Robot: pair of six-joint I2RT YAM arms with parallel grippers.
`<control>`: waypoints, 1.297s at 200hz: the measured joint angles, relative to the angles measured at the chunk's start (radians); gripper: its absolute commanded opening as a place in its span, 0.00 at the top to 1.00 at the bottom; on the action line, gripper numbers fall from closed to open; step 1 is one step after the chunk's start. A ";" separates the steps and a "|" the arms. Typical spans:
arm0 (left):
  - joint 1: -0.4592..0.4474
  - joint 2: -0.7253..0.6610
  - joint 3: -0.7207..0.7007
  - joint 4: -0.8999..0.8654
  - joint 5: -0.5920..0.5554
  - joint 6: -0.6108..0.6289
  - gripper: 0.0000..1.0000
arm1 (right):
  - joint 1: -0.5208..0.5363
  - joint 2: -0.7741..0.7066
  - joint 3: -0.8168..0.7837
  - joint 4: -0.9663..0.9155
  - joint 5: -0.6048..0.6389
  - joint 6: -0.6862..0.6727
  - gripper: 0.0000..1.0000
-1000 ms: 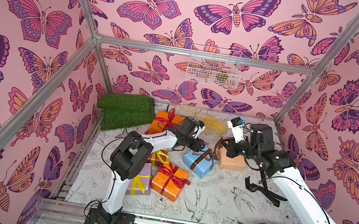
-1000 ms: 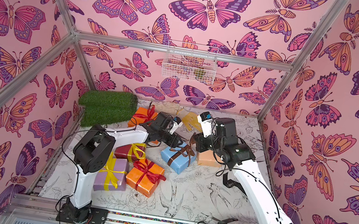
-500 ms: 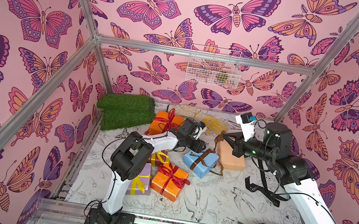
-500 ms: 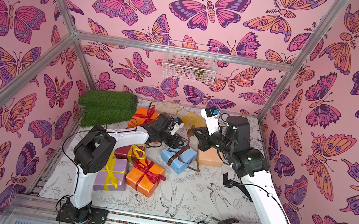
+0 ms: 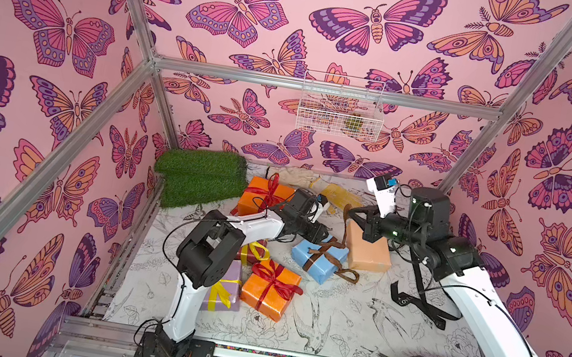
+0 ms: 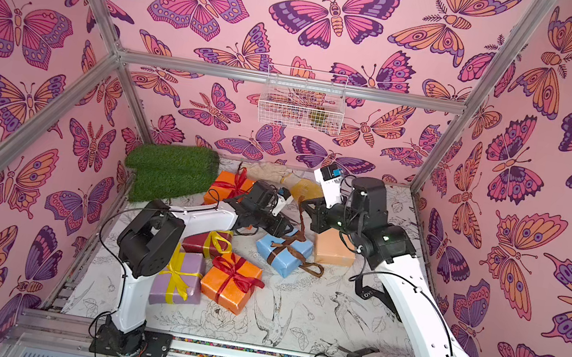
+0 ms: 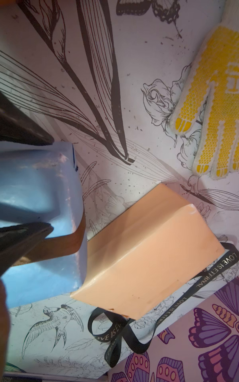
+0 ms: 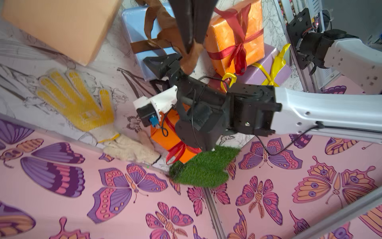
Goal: Untie the ribbon bows on the gift boxes
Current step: Untie the ribbon from the gift box.
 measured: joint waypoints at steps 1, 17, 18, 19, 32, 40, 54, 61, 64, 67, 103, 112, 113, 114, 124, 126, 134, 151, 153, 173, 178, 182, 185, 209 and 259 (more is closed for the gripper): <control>0.000 0.000 0.000 0.000 0.000 0.000 0.39 | 0.000 0.001 -0.002 -0.002 0.000 0.000 0.96; 0.000 0.000 0.000 0.000 0.000 0.000 0.39 | 0.000 0.013 -0.018 -0.017 -0.004 -0.001 0.96; 0.000 0.000 0.000 0.000 0.000 0.000 0.39 | 0.000 0.014 -0.019 -0.018 -0.005 -0.001 0.96; 0.000 0.000 0.000 0.000 0.000 0.000 0.39 | 0.000 0.015 -0.019 -0.019 -0.006 -0.001 0.96; 0.000 0.000 0.000 0.000 0.000 0.000 0.39 | 0.000 0.034 -0.020 -0.026 -0.020 -0.002 0.96; 0.000 0.000 0.000 0.000 0.000 0.000 0.39 | 0.000 0.050 -0.018 -0.027 -0.032 -0.002 0.96; 0.000 0.000 0.000 0.001 0.000 0.000 0.39 | 0.001 0.090 -0.006 -0.028 -0.050 0.000 0.97; 0.000 0.000 0.000 0.001 0.000 0.000 0.39 | 0.002 0.114 0.003 -0.024 -0.054 0.006 0.99; 0.000 0.000 0.000 0.001 0.000 0.000 0.39 | 0.002 0.124 0.006 -0.021 -0.053 0.009 1.00; 0.000 0.000 0.000 0.001 0.000 0.000 0.39 | 0.002 0.132 0.009 -0.019 -0.052 0.013 1.00; 0.000 0.000 -0.002 0.005 0.000 0.000 0.39 | 0.002 0.239 0.092 -0.018 0.123 0.050 0.87; 0.000 0.000 -0.003 0.007 0.000 0.000 0.39 | 0.001 0.264 0.123 -0.023 0.189 0.056 0.65; 0.000 0.000 -0.003 0.007 0.000 -0.001 0.39 | 0.001 0.269 0.128 -0.024 0.199 0.058 0.63; 0.000 0.000 -0.003 0.007 0.000 0.000 0.39 | 0.001 0.270 0.130 -0.024 0.204 0.057 0.62; 0.000 0.000 -0.003 0.008 0.000 -0.001 0.39 | 0.000 0.299 0.165 -0.029 0.280 0.058 0.53; 0.000 0.000 -0.003 0.008 0.000 -0.001 0.39 | -0.001 0.304 0.171 -0.031 0.294 0.061 0.51; 0.000 0.000 -0.003 0.010 0.000 -0.001 0.39 | -0.002 0.321 0.193 -0.042 0.346 0.062 0.44; 0.000 0.000 -0.004 0.012 0.000 -0.001 0.39 | -0.005 0.345 0.220 -0.073 0.428 0.064 0.38; 0.000 0.000 -0.004 0.013 0.000 -0.001 0.39 | -0.005 0.347 0.220 -0.075 0.436 0.067 0.38; 0.000 0.000 -0.005 0.014 -0.003 -0.001 0.39 | -0.007 0.351 0.221 -0.118 0.489 0.066 0.42; 0.000 0.000 -0.005 0.014 -0.003 -0.001 0.39 | -0.007 0.349 0.221 -0.130 0.491 0.066 0.44; 0.000 0.000 -0.005 0.014 -0.003 -0.001 0.39 | -0.007 0.348 0.221 -0.139 0.490 0.065 0.46; 0.000 0.000 -0.005 0.014 -0.003 -0.001 0.39 | -0.007 0.345 0.220 -0.147 0.488 0.065 0.49; 0.000 0.000 -0.005 0.014 -0.003 -0.002 0.39 | 0.006 0.257 0.114 -0.149 0.444 0.060 0.60; 0.001 0.000 -0.005 0.014 0.003 0.003 0.39 | 0.111 0.047 -0.254 -0.069 0.227 0.040 0.63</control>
